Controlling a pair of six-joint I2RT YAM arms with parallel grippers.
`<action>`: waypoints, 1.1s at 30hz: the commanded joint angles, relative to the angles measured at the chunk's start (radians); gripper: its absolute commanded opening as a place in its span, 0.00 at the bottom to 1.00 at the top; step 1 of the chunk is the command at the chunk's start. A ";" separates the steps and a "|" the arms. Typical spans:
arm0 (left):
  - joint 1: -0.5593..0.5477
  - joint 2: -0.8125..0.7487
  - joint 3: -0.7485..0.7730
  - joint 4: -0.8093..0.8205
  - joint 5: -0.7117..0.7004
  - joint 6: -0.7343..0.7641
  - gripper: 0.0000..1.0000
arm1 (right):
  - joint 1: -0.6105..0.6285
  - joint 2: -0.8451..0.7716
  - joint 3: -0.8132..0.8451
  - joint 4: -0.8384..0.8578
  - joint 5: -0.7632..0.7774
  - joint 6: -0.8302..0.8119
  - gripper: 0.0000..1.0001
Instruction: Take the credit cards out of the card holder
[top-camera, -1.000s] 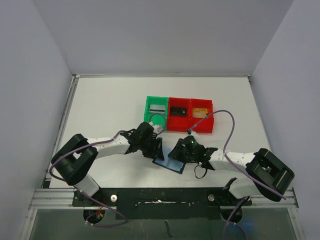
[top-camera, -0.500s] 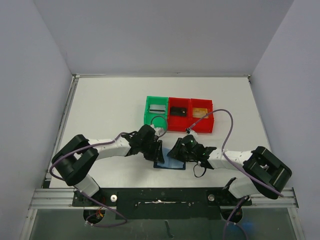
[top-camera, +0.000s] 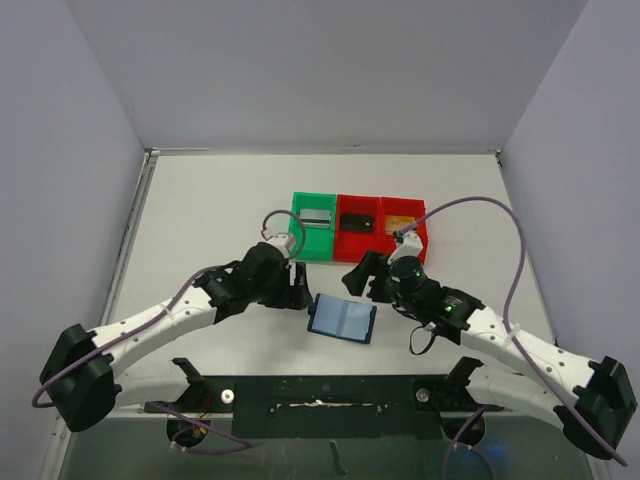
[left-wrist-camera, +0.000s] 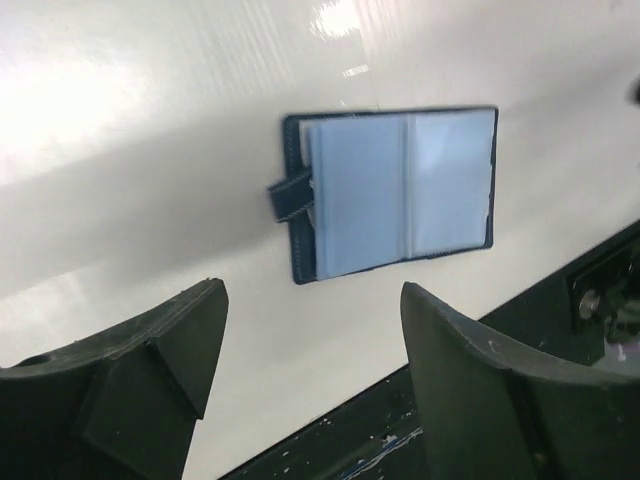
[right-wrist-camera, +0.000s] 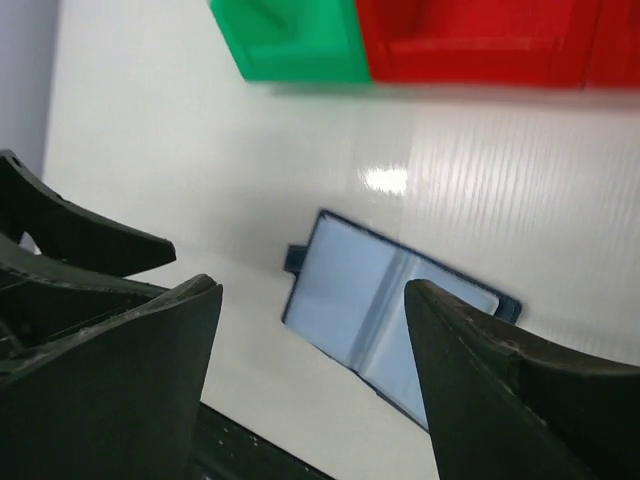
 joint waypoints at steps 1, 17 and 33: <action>0.064 -0.184 0.075 -0.118 -0.209 0.032 0.73 | -0.005 -0.168 0.145 -0.127 0.215 -0.181 0.79; 0.623 -0.238 0.459 -0.392 -0.297 0.215 0.78 | -0.012 -0.287 0.387 -0.177 0.674 -0.619 0.98; 0.639 -0.384 0.521 -0.437 -0.421 0.166 0.79 | -0.660 -0.167 0.490 -0.201 -0.020 -0.586 0.98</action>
